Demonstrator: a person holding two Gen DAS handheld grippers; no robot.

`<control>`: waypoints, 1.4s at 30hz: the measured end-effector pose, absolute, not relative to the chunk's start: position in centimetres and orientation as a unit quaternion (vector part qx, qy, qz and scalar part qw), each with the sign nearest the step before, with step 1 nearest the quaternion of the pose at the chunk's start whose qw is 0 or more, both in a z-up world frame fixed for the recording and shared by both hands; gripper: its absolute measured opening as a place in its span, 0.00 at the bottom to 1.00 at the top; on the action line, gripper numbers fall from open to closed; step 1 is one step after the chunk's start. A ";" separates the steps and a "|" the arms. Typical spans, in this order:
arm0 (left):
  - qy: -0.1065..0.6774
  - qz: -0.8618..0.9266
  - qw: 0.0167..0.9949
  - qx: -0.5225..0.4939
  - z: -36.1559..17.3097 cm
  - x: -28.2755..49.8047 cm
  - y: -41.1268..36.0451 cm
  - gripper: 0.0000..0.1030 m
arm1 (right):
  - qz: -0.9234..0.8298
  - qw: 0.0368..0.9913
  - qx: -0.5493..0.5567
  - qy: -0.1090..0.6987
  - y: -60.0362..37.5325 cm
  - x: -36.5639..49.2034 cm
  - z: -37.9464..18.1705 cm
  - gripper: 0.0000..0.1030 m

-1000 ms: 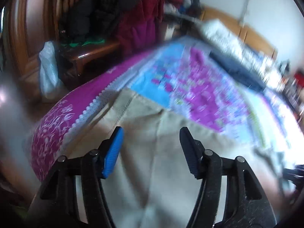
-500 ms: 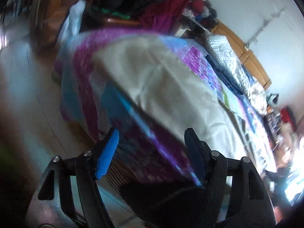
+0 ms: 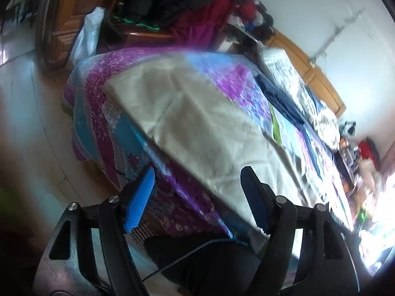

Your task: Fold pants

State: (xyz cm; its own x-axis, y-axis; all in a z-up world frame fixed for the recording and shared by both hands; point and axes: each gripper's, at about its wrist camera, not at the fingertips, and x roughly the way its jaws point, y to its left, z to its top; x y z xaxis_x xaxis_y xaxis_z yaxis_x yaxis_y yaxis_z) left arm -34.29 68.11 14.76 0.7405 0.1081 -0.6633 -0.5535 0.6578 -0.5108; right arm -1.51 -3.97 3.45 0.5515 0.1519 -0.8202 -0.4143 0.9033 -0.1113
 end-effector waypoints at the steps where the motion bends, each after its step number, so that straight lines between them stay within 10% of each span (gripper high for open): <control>1: 0.298 0.198 0.856 -0.374 14.4 -34.6 68.6 0.71 | 0.126 0.880 -0.141 0.436 -5.2 -2.3 4.2 0.19; 6: 0.266 0.225 0.835 -0.427 11.9 -35.5 72.7 0.71 | 0.202 0.885 -0.097 0.408 -4.5 -5.8 7.7 0.30; 14: 0.235 0.224 0.828 -0.458 9.4 -34.3 76.5 0.71 | 0.525 0.734 -0.248 0.351 22.8 -6.5 11.7 0.39; 19: 0.206 0.212 0.829 -0.475 8.9 -34.1 78.5 0.71 | 0.607 0.649 -0.261 0.376 41.9 -3.1 11.1 0.66; 37: 0.164 0.200 0.840 -0.477 8.4 -33.2 80.4 0.75 | 0.690 0.500 -0.343 0.396 68.4 -4.9 0.9 0.75; 38: 0.163 0.201 0.841 -0.476 8.4 -33.2 80.5 0.75 | 0.696 0.497 -0.339 0.392 68.6 -5.0 0.8 0.74; 42: 0.172 0.206 0.848 -0.456 8.9 -32.9 80.3 0.75 | 0.724 0.472 -0.318 0.390 68.7 -5.5 0.8 0.17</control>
State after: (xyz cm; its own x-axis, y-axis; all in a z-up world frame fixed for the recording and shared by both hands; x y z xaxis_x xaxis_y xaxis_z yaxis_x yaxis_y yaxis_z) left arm -32.93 80.29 8.92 0.8555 0.1926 -0.4806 -0.5071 0.4992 -0.7026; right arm -5.54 68.68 0.75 -0.3533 0.4357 -0.8279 -0.9309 -0.2511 0.2652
